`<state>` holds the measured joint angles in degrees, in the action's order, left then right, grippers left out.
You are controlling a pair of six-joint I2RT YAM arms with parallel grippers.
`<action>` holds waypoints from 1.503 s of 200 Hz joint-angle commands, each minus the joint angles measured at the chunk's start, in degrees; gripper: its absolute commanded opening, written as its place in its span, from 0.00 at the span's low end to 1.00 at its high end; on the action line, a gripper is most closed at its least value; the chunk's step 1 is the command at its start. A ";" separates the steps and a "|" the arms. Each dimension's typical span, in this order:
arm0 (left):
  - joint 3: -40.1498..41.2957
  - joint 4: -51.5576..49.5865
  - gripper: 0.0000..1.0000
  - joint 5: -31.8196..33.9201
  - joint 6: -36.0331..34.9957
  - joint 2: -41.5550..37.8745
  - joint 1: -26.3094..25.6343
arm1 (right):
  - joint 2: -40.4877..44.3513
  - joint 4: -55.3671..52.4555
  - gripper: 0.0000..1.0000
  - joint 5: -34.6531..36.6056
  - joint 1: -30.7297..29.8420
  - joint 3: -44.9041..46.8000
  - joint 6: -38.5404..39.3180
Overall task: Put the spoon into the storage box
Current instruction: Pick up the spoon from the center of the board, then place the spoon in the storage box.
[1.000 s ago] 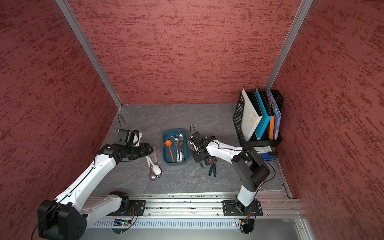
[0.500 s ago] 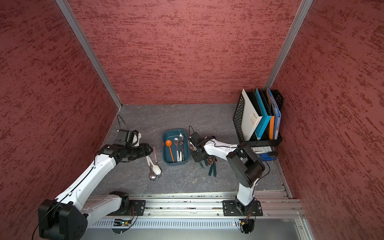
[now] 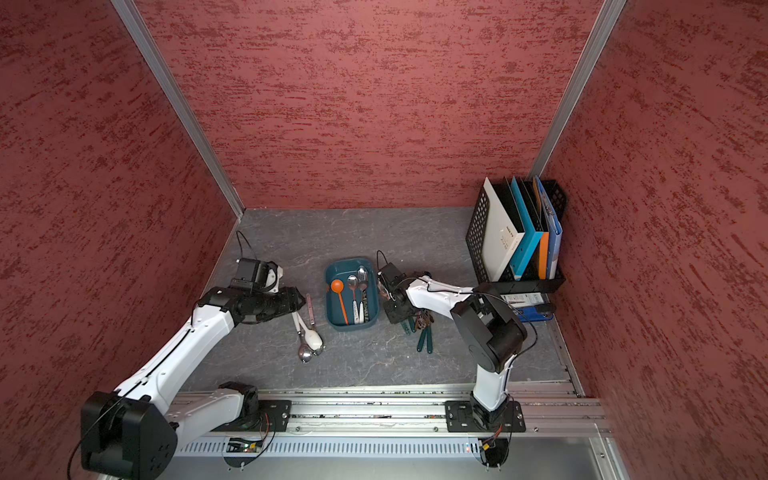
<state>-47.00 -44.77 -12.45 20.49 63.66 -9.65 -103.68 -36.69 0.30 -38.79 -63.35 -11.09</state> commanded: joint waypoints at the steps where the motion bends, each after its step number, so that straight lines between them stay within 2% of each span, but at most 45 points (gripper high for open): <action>1: -0.65 0.45 0.74 -1.00 -0.72 0.27 0.39 | -2.26 0.63 0.16 -0.79 -0.40 0.25 0.24; 84: 0.59 1.68 0.73 -1.68 -1.95 2.01 0.38 | 3.74 -1.23 0.12 -0.73 -0.41 -4.30 -2.71; 144: 1.18 3.09 0.73 -3.44 -1.94 3.45 0.35 | 5.92 -5.79 0.11 -0.04 -0.32 -7.89 -4.46; 180: 1.31 3.50 0.73 -4.12 -1.70 4.30 0.35 | 6.19 -10.18 0.11 0.83 -0.32 -13.24 -4.64; 211: 1.54 3.73 0.73 -4.68 -1.17 4.80 0.33 | 4.55 -14.95 0.12 0.21 -0.33 -20.24 -5.24; 243: 1.74 3.92 0.73 -5.57 -1.10 5.31 0.00 | 1.57 -18.66 0.13 -4.00 -0.42 -27.03 -8.16; 271: 1.64 3.73 0.73 -5.60 -1.32 5.42 -0.35 | -0.98 -19.74 0.13 -7.06 -1.32 -30.80 -13.12; 300: 1.87 3.85 0.73 -5.92 -1.26 5.48 -0.59 | -4.71 -22.17 0.13 -6.97 -3.03 -34.27 -15.00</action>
<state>-45.74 -42.30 -17.43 19.64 69.04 -9.89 -105.47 -55.61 -4.91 -40.14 -94.59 -22.65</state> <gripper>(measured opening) 0.728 0.138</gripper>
